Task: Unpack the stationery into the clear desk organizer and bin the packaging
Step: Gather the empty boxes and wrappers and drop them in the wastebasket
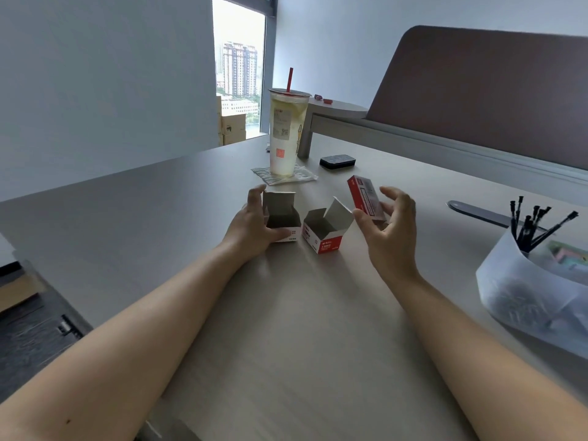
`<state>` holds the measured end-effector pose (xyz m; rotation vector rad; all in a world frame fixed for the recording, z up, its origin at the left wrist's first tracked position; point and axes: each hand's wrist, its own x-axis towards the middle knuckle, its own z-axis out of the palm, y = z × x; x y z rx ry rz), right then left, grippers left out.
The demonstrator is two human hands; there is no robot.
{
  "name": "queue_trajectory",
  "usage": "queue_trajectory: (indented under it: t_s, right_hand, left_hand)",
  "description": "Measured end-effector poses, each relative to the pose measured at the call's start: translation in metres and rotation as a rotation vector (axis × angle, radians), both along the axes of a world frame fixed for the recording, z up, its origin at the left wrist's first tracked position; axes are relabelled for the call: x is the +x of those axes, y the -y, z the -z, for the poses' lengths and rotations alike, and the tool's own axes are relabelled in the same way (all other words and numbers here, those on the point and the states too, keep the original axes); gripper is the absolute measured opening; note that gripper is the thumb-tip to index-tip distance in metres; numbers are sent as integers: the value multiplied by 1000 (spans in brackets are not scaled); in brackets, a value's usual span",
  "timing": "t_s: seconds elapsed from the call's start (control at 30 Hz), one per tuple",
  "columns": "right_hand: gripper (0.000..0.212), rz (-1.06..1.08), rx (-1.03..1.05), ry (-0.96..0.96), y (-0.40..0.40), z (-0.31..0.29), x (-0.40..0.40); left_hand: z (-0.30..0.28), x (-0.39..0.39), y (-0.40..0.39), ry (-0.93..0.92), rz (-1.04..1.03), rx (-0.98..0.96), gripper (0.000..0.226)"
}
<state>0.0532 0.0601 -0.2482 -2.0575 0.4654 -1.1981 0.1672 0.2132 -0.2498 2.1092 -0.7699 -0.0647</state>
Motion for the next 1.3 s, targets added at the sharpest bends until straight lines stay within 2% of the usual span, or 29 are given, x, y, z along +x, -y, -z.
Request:
queue_trajectory:
  t_s: [0.2, 0.37, 0.57, 0.8, 1.03, 1.17, 1.3]
  right_hand:
    - [30, -70, -88, -35, -27, -1, -3]
    - [22, -46, -220, -251, -32, -1, 4]
    - [29, 48, -228, -397, -24, -1, 11]
    - [58, 118, -299, -607, -22, 7, 15]
    - [56, 33, -188, -644, -19, 10, 22]
    - [46, -80, -103, -519, -19, 10, 23]
    - [46, -119, -96, -425, -24, 8, 17]
  left_hand:
    - [-3, -14, -25, -22, -10, -13, 85]
    - [0, -14, -38, -39, -26, -38, 84]
    - [2, -5, -33, -42, -4, -33, 83]
    - [7, 4, -26, -29, 0, -37, 83]
    - [8, 11, -22, -27, 5, -46, 83]
    - [7, 9, -23, -15, 11, -47, 83]
    - [2, 1, -33, -13, 4, -62, 82]
